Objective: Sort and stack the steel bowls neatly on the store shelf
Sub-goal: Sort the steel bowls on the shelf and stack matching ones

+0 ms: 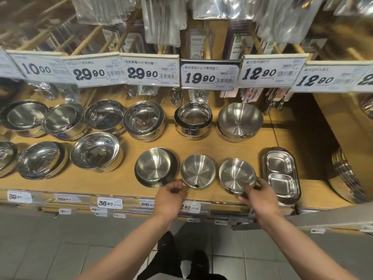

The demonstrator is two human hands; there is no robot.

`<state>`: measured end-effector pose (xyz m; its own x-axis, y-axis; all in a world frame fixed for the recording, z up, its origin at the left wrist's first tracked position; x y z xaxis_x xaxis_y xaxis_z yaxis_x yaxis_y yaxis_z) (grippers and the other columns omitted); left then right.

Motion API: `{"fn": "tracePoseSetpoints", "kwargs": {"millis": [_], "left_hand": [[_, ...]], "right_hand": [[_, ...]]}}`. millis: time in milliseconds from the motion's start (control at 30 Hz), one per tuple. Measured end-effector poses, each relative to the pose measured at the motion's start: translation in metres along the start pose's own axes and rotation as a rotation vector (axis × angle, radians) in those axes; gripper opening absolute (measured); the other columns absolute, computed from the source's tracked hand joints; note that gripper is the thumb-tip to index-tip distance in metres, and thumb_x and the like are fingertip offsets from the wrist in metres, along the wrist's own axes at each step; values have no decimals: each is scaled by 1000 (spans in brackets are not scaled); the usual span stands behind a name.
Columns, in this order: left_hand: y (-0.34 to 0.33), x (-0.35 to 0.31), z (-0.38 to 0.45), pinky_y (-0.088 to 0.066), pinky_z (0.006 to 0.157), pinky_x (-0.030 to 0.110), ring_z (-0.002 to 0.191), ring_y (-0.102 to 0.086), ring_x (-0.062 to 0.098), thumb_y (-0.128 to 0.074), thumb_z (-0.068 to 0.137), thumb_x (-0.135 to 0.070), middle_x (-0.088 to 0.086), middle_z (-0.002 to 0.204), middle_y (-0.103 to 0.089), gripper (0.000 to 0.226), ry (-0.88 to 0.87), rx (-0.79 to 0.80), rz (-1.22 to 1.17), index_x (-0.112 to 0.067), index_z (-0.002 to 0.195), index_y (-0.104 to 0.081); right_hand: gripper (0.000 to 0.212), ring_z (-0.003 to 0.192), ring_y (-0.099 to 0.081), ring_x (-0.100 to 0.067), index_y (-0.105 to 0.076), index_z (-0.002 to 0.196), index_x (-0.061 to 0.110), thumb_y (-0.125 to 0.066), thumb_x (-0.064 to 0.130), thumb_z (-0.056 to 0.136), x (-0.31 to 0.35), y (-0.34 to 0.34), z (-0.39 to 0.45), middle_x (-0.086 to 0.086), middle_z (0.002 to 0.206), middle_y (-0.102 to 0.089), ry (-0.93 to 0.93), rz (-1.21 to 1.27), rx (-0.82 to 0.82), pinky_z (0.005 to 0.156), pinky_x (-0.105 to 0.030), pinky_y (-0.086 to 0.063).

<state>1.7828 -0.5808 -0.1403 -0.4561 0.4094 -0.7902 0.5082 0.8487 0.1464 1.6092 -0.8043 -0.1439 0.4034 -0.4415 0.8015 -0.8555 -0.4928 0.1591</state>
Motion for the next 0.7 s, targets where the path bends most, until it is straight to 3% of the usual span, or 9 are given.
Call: {"fn": "tracePoseSetpoints", "kwargs": {"millis": [100, 200, 267, 367, 467, 533, 600, 700], "left_hand": [[8, -14, -4, -53, 100, 41, 96, -69, 20, -71, 91, -10, 1, 97, -75, 13, -66, 9, 42, -21, 98, -72], [17, -36, -3, -54, 88, 25, 91, -68, 8, -68, 91, -7, -7, 94, -73, 23, -162, -15, 46, -30, 92, -69], [21, -50, 0, -52, 79, 16, 85, -66, 0, -66, 93, -9, -12, 92, -72, 24, -214, -31, 71, -33, 90, -68], [22, -62, 5, -57, 85, 29, 89, -69, 13, -65, 95, -18, -5, 94, -74, 12, -232, -37, 105, -29, 98, -69], [20, -66, 7, -58, 92, 44, 93, -72, 24, -64, 95, -28, 2, 95, -75, 23, -202, -30, 133, -14, 112, -72], [18, -66, 9, -59, 88, 41, 89, -72, 21, -64, 95, -28, 1, 92, -75, 25, -196, -39, 172, -14, 114, -72], [15, -65, 10, -58, 83, 38, 86, -72, 20, -64, 95, -24, -1, 88, -76, 15, -200, -44, 218, -17, 102, -75], [11, -61, 12, -56, 75, 31, 81, -69, 16, -62, 93, -18, -3, 83, -74, 11, -190, -67, 288, -19, 91, -73]], "right_hand": [[38, 97, -73, -28, -59, 131, 20, -59, 0, 98, 14, -1, -6, -5, 114, -70, 42, 65, 6, 60, -18, -60], [39, 98, -74, -25, -61, 101, 39, -60, 0, 98, 38, -14, -14, -3, 110, -72, 127, 80, 78, 64, -20, -61], [36, 98, -74, -23, -64, 107, 34, -61, 0, 97, 48, -31, -17, -4, 112, -73, 154, 93, 157, 67, -22, -61], [39, 94, -76, -20, -61, 129, 25, -62, 3, 96, 54, -59, -23, -6, 114, -72, 170, 37, 260, 72, -27, -63], [35, 94, -74, -19, -67, 116, 29, -64, 3, 93, 53, -78, -23, -5, 112, -72, 181, 11, 283, 69, -26, -62], [30, 88, -74, -14, -68, 102, 35, -65, 6, 92, 52, -86, -22, 1, 108, -71, 162, 2, 272, 66, -24, -61], [29, 82, -74, -12, -65, 91, 40, -68, 10, 92, 52, -91, -20, 5, 100, -69, 153, -4, 270, 62, -23, -60], [27, 82, -73, -13, -63, 87, 39, -70, 13, 92, 50, -96, -17, 7, 97, -67, 144, -60, 274, 60, -22, -60]]}}
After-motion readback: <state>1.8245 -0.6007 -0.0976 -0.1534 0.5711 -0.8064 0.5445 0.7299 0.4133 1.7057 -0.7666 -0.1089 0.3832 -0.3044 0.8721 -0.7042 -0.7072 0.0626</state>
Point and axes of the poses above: each hand's wrist, its own z-axis towards the middle knuckle, its own y-axis out of the back of the hand, x = y × z, the point moved 8 cm from there along z, towards the middle knuckle
